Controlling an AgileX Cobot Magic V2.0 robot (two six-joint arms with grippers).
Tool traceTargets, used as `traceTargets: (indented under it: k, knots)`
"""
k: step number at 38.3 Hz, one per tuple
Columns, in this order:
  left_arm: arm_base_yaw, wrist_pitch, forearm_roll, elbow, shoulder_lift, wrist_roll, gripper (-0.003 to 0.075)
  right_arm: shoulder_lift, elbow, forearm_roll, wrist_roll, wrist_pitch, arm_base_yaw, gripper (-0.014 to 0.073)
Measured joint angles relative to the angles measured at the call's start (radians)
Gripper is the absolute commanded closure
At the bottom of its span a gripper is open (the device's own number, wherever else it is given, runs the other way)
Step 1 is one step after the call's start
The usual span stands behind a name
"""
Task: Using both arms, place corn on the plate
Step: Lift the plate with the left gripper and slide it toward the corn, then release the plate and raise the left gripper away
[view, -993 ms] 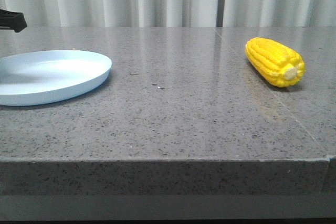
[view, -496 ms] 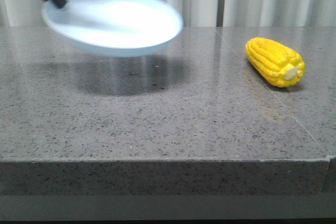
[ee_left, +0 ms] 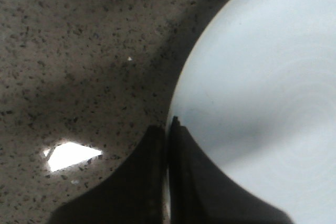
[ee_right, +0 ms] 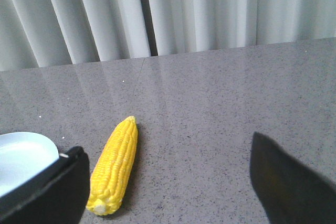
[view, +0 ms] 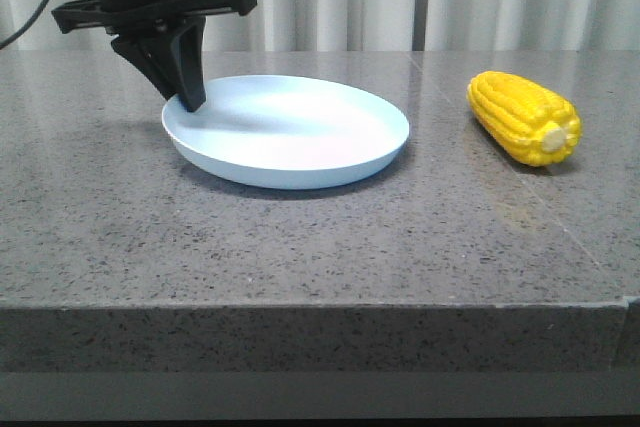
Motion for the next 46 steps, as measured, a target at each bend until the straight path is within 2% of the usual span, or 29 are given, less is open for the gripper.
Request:
traceTargets:
  k: [6,8,13,18,22,28,36,46]
  knots:
    - [0.0,0.005,0.004,-0.025,0.001,0.0,0.0416,0.0,0.0,0.0,0.0,0.0,0.0,-0.005]
    - [0.0,0.005,0.021,-0.038,-0.008,0.0,0.038,0.0,0.0,0.0,0.0,0.0,0.0,-0.005]
    - [0.0,0.0,0.079,-0.053,-0.067,-0.009,0.0377,0.0,0.0,0.0,0.0,0.0,0.0,-0.005]
    - [0.0,0.012,0.206,-0.052,-0.155,-0.053,0.043,0.0,0.0,0.0,0.0,0.0,0.0,-0.005]
    - [0.021,0.026,0.308,-0.018,-0.22,-0.083,0.0539,0.0,0.0,0.0,0.0,0.0,0.0,-0.005]
    - [0.084,-0.004,0.35,0.128,-0.343,-0.105,0.0739,0.0,0.0,0.0,0.0,0.0,0.0,-0.005]
    - [0.204,-0.18,0.35,0.459,-0.623,-0.115,0.0741,0.0,0.0,0.0,0.0,0.0,0.0,-0.005]
    - [0.208,-0.585,0.339,0.911,-1.121,-0.132,0.0741,0.0,0.0,0.0,0.0,0.0,0.0,-0.005]
